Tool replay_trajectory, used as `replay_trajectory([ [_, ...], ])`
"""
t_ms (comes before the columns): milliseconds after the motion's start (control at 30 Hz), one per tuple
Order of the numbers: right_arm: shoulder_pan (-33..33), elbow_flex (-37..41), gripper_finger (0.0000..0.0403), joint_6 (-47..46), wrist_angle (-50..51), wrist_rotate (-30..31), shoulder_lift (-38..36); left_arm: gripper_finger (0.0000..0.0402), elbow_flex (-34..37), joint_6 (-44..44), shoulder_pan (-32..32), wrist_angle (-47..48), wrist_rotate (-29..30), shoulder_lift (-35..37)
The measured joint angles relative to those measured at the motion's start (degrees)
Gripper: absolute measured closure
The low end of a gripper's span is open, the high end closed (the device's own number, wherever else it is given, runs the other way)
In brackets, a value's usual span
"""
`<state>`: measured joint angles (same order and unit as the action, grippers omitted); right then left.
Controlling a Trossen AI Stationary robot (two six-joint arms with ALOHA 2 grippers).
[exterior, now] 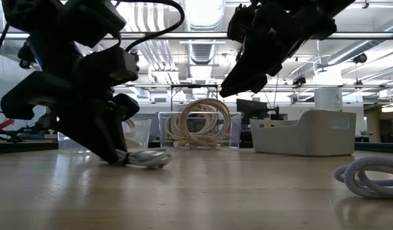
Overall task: Pick & Place USB Port
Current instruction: Put the white USB cable into the gray bin
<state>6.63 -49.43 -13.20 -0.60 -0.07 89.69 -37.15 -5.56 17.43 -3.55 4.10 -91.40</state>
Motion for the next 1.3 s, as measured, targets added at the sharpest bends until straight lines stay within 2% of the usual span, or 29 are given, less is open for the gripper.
replay_trajectory([
  [200, 0.0, 1.26, 0.0261, 1.14, -2.76, 0.02, 0.02, 0.0352, 0.04, 2.17, -0.17, -2.54, 1.03, 0.03],
  [267, 0.0, 1.27, 0.0261, 1.17, -2.87, 0.01, 0.02, 0.0373, -0.41, 2.95, -0.2, -2.51, 3.95, 0.35],
  [333, 0.0, 1.27, 0.0261, 1.17, -3.02, 0.0, 0.02, 0.0377, -1.39, 3.01, -0.24, -2.72, 9.95, 0.46],
  [500, 0.0, 1.27, 0.0259, 1.4, -3.0, -0.02, 0.02, 0.0376, -3.57, 2.77, -0.76, -4.25, 29.42, 0.48],
  [567, 0.0, 1.27, 0.0262, 1.37, -2.98, 0.0, 0.02, 0.0367, -4.39, 2.82, -1.25, -5.48, 32.99, 0.48],
  [733, 0.0, 1.27, 0.0268, 2.48, -3.13, 0.56, 0.02, 0.0369, -6.65, 3.55, -2.05, -5.46, 31.48, 0.42],
  [867, 0.11, 1.27, 0.0267, 6.25, -3.15, 4.63, 0.02, 0.0377, -7.46, 4.04, -2.05, -5.41, 29.42, 0.35],
  [1300, 0.24, 1.27, 0.0261, 11.04, -4.97, 4.79, 0.02, 0.0373, -7.47, 1.44, -2.86, -3.77, 29.54, 0.33],
])
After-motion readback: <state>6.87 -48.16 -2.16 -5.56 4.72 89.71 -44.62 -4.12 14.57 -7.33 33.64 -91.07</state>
